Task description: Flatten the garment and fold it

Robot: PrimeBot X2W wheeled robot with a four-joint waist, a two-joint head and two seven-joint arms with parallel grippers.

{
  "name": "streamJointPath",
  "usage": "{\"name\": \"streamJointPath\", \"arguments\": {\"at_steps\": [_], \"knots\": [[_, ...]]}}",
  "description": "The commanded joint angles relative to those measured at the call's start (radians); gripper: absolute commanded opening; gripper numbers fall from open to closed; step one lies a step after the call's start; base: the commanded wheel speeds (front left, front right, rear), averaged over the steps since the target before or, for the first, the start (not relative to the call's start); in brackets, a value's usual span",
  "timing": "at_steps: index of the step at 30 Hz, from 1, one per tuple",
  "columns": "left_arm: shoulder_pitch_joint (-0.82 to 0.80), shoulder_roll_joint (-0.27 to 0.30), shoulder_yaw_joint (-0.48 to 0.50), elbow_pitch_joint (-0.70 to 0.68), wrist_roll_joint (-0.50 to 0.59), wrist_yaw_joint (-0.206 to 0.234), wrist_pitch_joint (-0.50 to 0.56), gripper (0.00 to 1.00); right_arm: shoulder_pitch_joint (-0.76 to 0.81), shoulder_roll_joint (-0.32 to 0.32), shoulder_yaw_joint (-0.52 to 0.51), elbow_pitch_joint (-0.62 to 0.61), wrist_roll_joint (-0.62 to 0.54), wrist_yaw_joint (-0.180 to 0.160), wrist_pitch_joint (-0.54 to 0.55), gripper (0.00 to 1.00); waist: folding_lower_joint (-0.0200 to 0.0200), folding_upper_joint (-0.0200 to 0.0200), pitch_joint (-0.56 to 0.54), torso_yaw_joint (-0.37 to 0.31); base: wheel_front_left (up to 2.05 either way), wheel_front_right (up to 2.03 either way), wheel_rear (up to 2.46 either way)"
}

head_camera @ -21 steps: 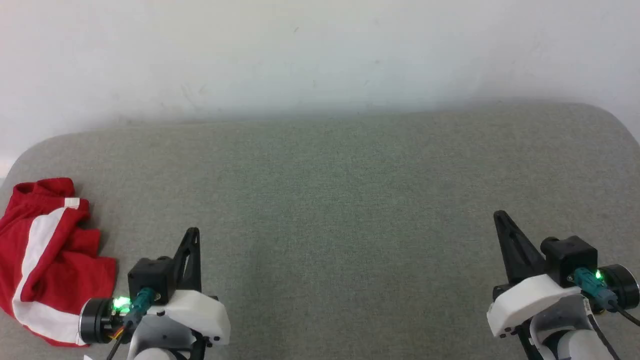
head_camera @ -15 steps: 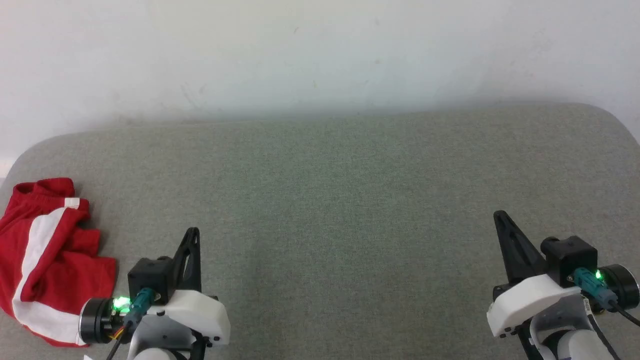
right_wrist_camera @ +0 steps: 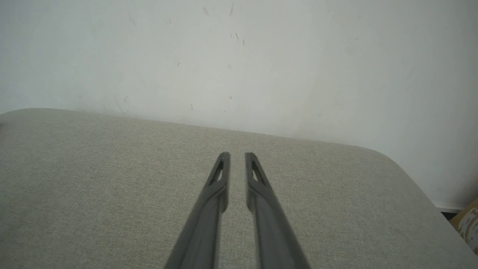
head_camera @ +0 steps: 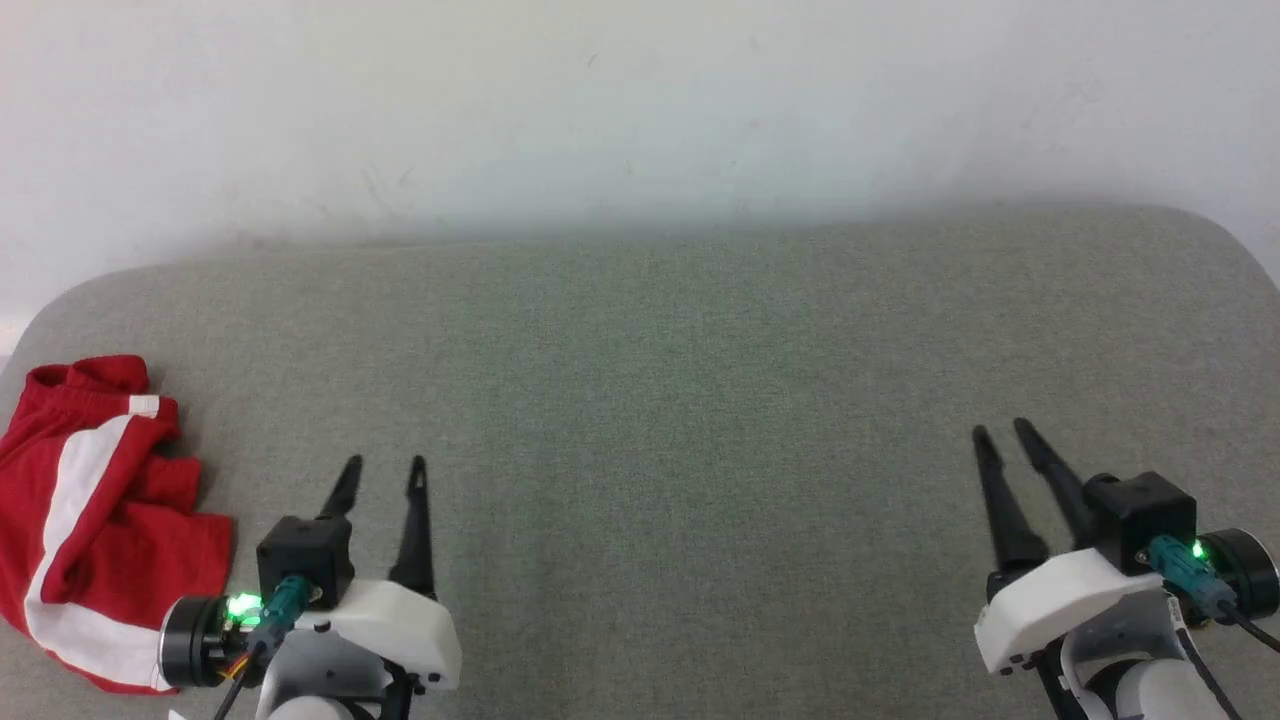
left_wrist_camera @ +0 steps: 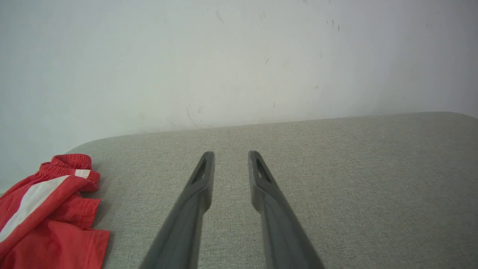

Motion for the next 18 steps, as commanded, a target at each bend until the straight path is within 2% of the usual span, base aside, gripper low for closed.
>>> {"name": "streamJointPath", "arguments": {"at_steps": [1,18], "knots": [[-0.001,0.0,-0.002,-0.001,0.0,0.006,-0.006,1.0,0.001,0.0,-0.006,-0.002,0.005,0.0,-0.006,1.0,0.0,0.0,0.001,0.0,0.0,0.0,0.0],[-0.008,0.006,-0.03,-0.013,0.004,0.058,-0.041,1.0,0.009,0.001,-0.038,-0.019,0.039,0.0,-0.041,1.0,0.0,0.0,0.007,0.016,0.0,0.0,0.0]]}}
